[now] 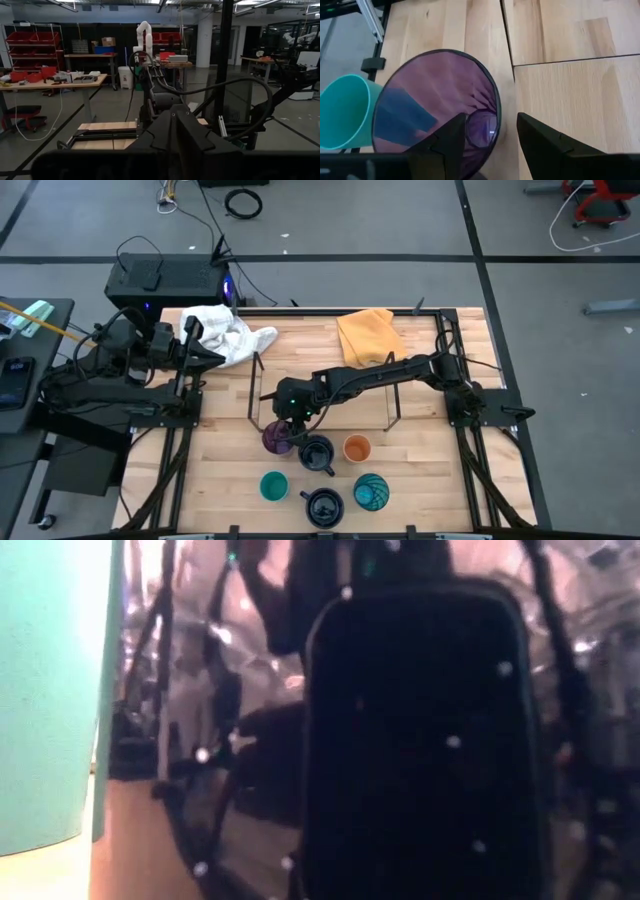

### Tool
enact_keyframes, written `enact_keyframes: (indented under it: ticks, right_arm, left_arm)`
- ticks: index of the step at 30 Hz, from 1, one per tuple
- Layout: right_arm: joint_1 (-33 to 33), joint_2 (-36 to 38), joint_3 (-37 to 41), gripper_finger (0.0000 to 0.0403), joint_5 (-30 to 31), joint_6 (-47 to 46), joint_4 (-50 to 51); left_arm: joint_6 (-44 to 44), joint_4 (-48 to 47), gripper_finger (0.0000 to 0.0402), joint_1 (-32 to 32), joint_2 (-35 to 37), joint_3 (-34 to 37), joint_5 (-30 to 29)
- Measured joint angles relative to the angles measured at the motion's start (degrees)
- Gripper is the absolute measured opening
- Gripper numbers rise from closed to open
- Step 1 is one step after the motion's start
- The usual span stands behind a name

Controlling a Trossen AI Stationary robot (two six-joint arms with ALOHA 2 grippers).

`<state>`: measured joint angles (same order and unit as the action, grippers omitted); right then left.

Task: Stack small to large cups/mugs on shelf
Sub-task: Put the purple transparent glass on the shelf

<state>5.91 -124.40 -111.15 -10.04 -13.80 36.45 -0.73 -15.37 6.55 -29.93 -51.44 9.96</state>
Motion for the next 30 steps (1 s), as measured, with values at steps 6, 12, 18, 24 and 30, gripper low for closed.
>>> enact_keyframes:
  ticks: [6, 12, 18, 24, 30]
  right_arm:
    - [0.00, 0.00, 0.00, 0.0129, 0.11, 0.26, 0.02]
    - [0.00, 0.02, 0.00, 0.0044, 0.17, 0.34, 0.02]
    - [0.02, 0.04, 0.00, 0.0022, 0.14, 0.24, 0.15]
    - [0.00, 0.07, 0.00, 0.0011, 0.15, 0.02, 0.11]
    - [0.00, 0.11, -0.67, 0.0010, 0.15, -0.57, 0.22]
  left_arm:
    - [0.02, -0.01, 0.0031, 0.01, 0.00, 0.00, -0.01]
    - [0.02, 0.01, 0.0029, -0.01, 0.00, 0.00, 0.00]
    - [0.02, 0.01, 0.0036, -0.01, 0.00, 0.00, 0.00]
    - [0.02, 0.01, 0.0029, 0.01, 0.00, 0.00, 0.00]
    - [0.02, -0.01, 0.0027, -0.01, 0.00, 0.00, 0.00]
